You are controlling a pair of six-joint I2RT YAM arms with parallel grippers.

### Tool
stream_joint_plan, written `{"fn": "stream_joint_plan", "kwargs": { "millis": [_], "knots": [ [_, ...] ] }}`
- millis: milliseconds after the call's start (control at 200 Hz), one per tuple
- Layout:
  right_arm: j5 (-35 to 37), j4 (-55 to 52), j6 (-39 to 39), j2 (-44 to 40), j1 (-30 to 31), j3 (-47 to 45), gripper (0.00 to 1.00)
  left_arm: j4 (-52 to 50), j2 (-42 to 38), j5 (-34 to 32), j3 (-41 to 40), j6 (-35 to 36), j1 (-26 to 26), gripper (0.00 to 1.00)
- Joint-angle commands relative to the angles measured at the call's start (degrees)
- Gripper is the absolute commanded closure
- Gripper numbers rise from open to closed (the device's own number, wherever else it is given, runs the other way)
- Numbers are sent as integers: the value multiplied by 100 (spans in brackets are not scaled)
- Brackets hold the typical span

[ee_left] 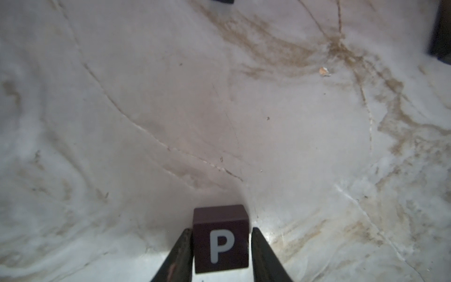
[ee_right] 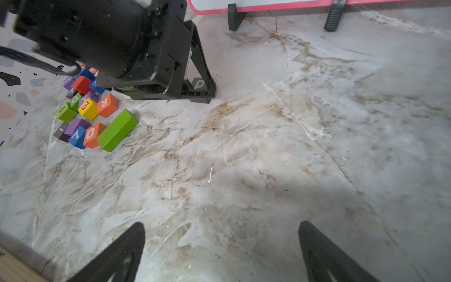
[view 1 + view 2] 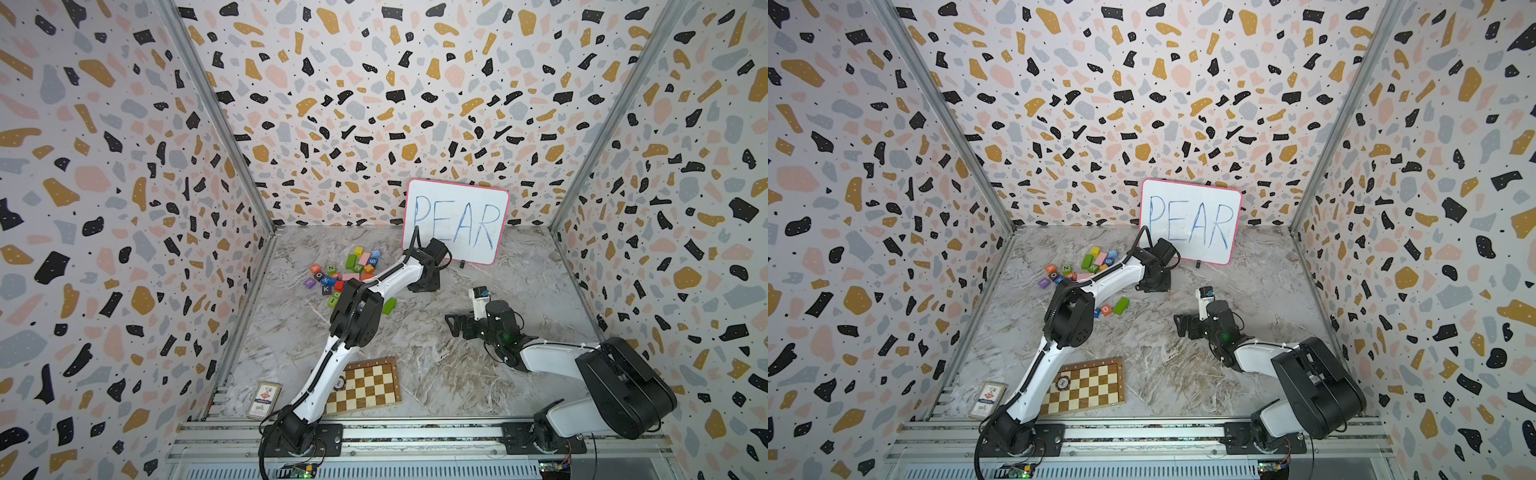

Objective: Spell the uppercase word “pear” with letter blocks
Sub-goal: Move the letter block to the center of the board.

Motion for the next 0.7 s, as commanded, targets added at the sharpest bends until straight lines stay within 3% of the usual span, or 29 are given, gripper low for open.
{"fn": "stream_joint_plan", "kwargs": {
  "millis": [0,696],
  "knots": [
    [-55,78,58,-74,-19,-26,0,-176,-47,-42,0,-58,-27,58],
    [-240,-117,9,-200,10,163,1,-153,-708,-121,-242,168,-29,51]
  ]
}}
